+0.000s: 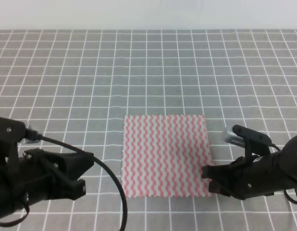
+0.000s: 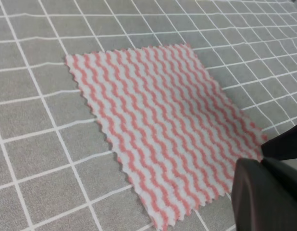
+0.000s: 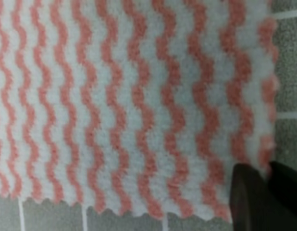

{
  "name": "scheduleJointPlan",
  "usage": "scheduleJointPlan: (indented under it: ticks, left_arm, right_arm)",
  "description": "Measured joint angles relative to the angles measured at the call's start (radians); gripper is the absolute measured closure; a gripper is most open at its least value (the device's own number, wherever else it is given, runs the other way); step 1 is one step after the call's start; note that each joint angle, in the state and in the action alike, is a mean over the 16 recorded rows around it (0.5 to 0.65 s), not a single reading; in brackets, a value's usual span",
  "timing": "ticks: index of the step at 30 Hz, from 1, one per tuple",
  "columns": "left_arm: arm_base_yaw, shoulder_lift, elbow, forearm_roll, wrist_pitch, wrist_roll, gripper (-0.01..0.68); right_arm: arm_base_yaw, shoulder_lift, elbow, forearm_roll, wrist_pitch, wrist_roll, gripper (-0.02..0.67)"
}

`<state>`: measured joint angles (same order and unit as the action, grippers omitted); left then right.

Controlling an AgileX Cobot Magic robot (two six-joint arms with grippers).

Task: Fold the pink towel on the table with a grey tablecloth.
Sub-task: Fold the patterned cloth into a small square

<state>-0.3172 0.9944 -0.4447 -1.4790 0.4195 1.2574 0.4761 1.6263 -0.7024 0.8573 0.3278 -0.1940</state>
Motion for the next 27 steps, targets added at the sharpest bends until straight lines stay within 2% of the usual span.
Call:
scheduleJointPlan:
  ticks: [6,11,20,27]
  left_arm:
    - [0.0,0.0,0.0,0.003,0.005,0.021,0.675]
    - [0.0,0.002,0.0,0.017,0.01,0.089,0.675]
    - [-0.012,0.05,0.0,0.002,0.037,0.285,0.675]
    - [-0.079,0.152,-0.011,-0.117,0.033,0.494,0.675]
  right_arm:
    - [0.0,-0.003,-0.005,-0.012,0.003,0.0,0.652]
    - [0.0,-0.004,-0.024,-0.02,0.002,-0.004,0.662]
    - [0.0,-0.003,-0.09,-0.029,-0.02,-0.019,0.663]
    - [-0.001,0.021,-0.142,-0.033,-0.042,-0.028,0.663]
